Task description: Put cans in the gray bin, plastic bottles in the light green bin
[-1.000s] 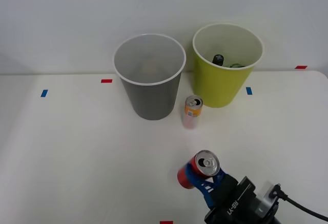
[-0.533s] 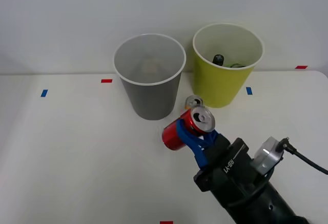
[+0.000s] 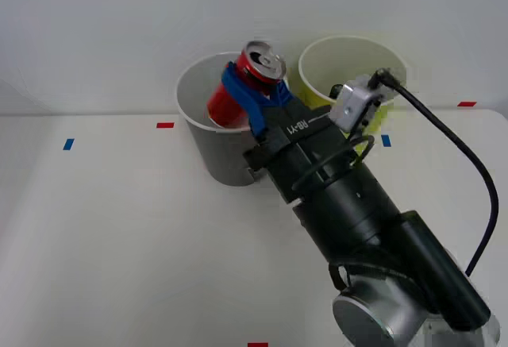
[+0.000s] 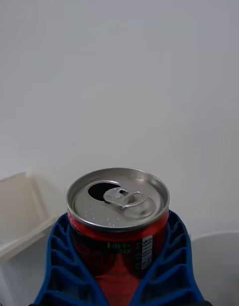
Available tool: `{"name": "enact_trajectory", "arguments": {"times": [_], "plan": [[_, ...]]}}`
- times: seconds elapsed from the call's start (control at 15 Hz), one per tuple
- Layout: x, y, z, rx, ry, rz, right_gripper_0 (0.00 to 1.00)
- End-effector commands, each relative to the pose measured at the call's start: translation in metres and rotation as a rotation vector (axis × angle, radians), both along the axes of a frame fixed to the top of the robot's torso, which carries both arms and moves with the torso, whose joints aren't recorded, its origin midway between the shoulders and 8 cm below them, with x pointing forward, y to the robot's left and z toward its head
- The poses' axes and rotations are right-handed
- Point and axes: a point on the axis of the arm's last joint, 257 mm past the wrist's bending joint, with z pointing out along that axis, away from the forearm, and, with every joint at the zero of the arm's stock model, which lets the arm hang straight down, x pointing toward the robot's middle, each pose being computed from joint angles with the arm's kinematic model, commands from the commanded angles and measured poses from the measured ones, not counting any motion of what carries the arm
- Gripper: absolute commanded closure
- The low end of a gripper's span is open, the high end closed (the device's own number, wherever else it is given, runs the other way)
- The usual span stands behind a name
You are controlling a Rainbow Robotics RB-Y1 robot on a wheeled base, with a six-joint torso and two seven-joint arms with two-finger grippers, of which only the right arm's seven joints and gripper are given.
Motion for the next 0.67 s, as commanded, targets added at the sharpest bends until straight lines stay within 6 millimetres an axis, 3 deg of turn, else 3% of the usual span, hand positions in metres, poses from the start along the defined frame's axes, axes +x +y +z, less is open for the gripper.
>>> {"name": "enact_trajectory", "arguments": {"times": [0.07, 0.27, 0.67], "plan": [[0.028, 0.009, 0.029, -0.05, 0.022, -0.041, 1.0], [0.04, 0.022, 0.032, -0.068, 0.072, -0.051, 1.0], [0.087, 0.049, -0.013, -0.184, 0.064, -0.105, 1.0]]}}
